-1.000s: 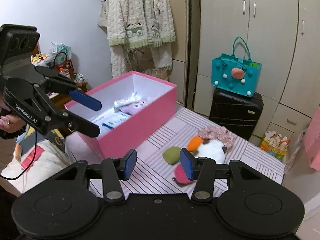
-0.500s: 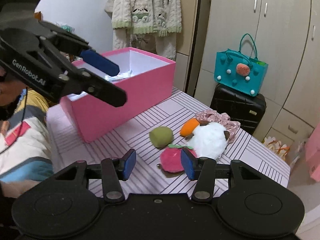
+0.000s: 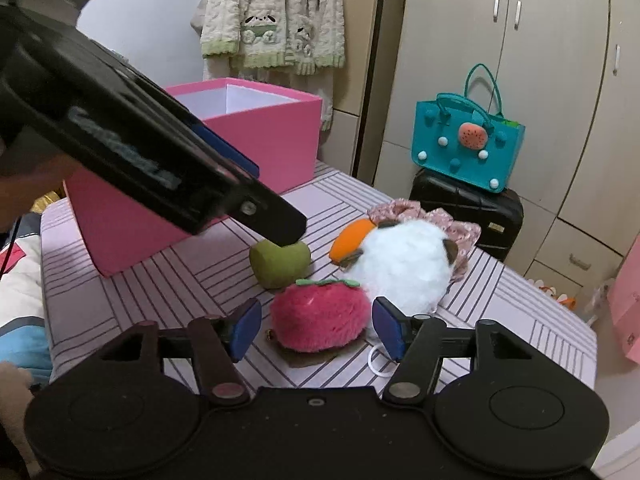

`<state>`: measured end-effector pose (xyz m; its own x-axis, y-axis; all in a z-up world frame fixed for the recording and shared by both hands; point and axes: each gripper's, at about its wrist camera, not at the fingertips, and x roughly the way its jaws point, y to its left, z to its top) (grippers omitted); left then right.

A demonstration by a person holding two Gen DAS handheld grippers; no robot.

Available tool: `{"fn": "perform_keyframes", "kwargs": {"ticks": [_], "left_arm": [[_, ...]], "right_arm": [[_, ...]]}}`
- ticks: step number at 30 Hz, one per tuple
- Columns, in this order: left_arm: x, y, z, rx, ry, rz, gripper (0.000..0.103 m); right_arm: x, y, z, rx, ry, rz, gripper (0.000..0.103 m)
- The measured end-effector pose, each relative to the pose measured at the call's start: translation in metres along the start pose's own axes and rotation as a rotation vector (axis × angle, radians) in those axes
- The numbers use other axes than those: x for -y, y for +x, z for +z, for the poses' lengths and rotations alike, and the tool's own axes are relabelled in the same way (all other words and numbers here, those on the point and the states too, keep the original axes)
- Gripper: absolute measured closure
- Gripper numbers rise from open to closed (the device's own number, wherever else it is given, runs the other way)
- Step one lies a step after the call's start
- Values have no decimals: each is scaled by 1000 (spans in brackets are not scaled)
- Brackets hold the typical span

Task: Organize soft objects
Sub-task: 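Grasp the pink strawberry plush with the right gripper while the left grasps the green egg sponge, then carry the strawberry plush and green sponge over the pink box with both grippers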

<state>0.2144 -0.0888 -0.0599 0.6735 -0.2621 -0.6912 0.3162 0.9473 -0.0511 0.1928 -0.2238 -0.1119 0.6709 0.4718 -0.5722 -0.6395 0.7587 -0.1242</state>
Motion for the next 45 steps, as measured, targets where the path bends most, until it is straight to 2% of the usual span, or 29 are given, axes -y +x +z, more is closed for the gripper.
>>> {"fn": "perform_keyframes", "kwargs": {"ticks": [3,9,17,20,23,25,27,28,29,30,37,45], "left_arm": [[-2,16,-4,-18,-13,22,46],[-4,32,-12,12,-28,69,46],[-19,50,-14,-37,-130,42,46],[-23,56,-17,-47,-147,59,46],[-27,61,-23,-72,-194,26,56],[-26,60,-26,-57,-204,27,64],[-26,60,-28,-47,-200,27,65],[-26,60,-28,-43,-192,27,66],[-24,60,-29,-38,-184,30,66],[-22,60,-31,-35,-178,36,67],[-14,49,-36,-32,-161,25,67],[-8,19,-43,-14,-146,-28,67]], "right_arm": [[0,7,-5,-5,-1,-2,36],[-2,17,-11,3,-28,-14,36],[0,23,-19,1,-44,-5,36],[-1,22,-20,7,-49,0,36],[-2,22,-22,17,-53,-12,36],[-3,22,-23,24,-53,-18,37],[-4,22,-23,28,-52,-22,37],[-5,22,-23,31,-51,-23,41],[-4,23,-22,34,-49,-22,54],[-4,23,-22,36,-46,-21,56],[-5,21,-22,27,-6,-14,59],[-11,-1,-23,40,31,-19,60]]}}
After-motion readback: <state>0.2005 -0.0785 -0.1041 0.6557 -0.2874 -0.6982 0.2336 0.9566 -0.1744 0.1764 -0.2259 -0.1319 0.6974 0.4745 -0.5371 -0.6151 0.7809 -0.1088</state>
